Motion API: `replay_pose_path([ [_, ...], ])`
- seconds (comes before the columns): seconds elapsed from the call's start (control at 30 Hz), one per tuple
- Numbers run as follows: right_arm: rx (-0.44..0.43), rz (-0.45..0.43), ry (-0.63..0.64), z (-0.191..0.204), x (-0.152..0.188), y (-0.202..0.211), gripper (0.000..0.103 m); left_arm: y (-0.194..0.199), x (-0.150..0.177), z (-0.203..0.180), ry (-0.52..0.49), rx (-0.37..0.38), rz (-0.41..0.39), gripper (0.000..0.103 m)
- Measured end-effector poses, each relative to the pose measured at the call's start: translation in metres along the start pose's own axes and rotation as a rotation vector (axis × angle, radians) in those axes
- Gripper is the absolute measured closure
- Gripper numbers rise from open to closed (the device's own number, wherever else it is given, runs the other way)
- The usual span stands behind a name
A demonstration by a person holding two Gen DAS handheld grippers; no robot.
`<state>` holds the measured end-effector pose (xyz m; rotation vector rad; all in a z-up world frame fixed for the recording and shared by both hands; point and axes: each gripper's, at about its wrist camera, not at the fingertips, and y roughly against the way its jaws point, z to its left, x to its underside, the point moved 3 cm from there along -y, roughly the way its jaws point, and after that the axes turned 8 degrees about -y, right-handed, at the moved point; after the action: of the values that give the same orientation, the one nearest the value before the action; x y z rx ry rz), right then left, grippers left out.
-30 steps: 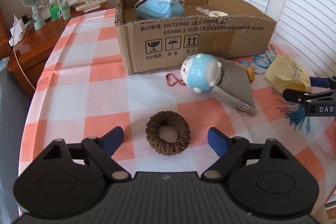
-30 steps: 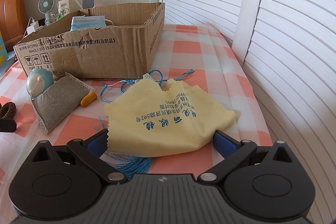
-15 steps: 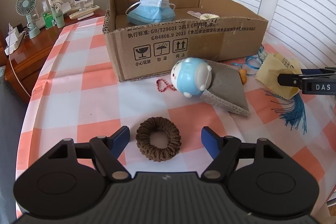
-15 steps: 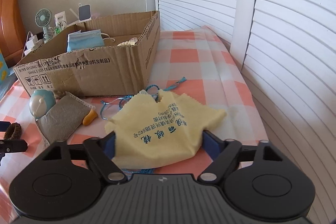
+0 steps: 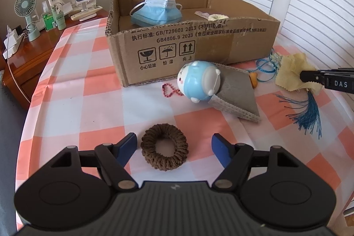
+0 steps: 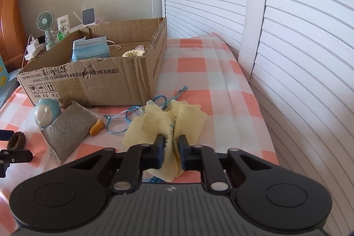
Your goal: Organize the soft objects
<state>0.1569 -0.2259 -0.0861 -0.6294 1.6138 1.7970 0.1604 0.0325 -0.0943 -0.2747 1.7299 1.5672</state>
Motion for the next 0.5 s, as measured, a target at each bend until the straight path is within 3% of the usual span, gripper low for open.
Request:
replay_pose_path([
  [0.03, 0.002, 0.001, -0.001, -0.001, 0.0, 0.0, 0.094, 0.0, 0.0, 0.0, -0.003, 0.001, 0.0, 0.03],
  [0.17, 0.022, 0.018, 0.0, -0.004, 0.002, -0.003, 0.091, 0.0, 0.0, -0.001, -0.004, 0.001, -0.002, 0.03],
  [0.3, 0.055, -0.002, -0.013, -0.01, 0.002, -0.003, 0.067, 0.0, 0.0, -0.002, -0.006, 0.002, -0.001, 0.03],
  [0.43, 0.041, 0.008, -0.056, -0.019, 0.002, -0.007, 0.062, 0.0, -0.001, -0.002, -0.008, 0.003, -0.001, 0.031],
  [0.5, 0.037, 0.01, -0.069, -0.022, 0.002, -0.009, 0.061, 0.0, -0.001, -0.002, -0.01, 0.004, -0.002, 0.037],
])
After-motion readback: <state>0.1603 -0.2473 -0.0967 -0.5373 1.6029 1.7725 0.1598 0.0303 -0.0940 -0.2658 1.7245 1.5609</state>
